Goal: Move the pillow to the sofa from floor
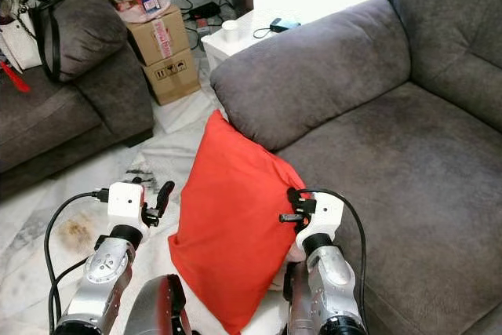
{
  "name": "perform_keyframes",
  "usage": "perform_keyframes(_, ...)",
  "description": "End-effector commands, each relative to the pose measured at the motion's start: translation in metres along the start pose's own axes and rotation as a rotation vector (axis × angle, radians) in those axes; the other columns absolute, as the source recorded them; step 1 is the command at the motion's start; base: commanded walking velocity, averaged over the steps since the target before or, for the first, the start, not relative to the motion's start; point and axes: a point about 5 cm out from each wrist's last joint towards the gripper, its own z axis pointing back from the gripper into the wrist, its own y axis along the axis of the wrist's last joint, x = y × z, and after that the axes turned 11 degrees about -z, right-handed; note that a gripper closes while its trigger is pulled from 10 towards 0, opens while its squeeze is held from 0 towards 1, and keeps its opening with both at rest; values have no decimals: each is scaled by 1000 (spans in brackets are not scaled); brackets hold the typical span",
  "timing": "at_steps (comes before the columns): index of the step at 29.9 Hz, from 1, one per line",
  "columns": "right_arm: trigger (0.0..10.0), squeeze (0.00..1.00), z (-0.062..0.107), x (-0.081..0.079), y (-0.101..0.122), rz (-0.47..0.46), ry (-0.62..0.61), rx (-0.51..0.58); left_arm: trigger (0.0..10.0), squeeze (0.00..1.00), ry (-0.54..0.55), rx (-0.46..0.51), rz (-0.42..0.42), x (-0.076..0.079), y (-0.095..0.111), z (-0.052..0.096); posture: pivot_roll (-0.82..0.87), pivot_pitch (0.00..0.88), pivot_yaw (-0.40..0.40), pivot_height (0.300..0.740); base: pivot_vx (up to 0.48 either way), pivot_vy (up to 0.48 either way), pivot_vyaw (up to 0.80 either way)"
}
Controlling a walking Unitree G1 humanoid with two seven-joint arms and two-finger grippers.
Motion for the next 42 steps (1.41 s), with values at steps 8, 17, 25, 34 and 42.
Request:
perform_keyframes(8, 10000, 0, -8, -7, 20, 8, 31, 96, 10000, 0, 0, -21, -1, -3, -6, 4, -67, 111, 86, 686, 0, 0, 0)
perform_keyframes(17, 10000, 0, -10, -8, 22, 5, 32, 105, 10000, 0, -9, -19, -3, -3, -5, 3, -68, 106, 93, 731, 0, 0, 0)
perform_keyframes(25, 10000, 0, -11, -8, 24, 1, 30, 113, 10000, 0, -12, -16, -2, -4, -4, 2, -61, 109, 98, 740, 0, 0, 0)
perform_keyframes(34, 10000, 0, -13, -10, 23, -6, 25, 109, 10000, 0, -10, -16, -8, -6, -4, 2, -50, 108, 104, 740, 0, 0, 0)
perform_keyframes(42, 10000, 0, -13, -10, 23, -6, 20, 110, 10000, 0, -14, -16, -11, -7, -4, 2, -49, 106, 110, 740, 0, 0, 0)
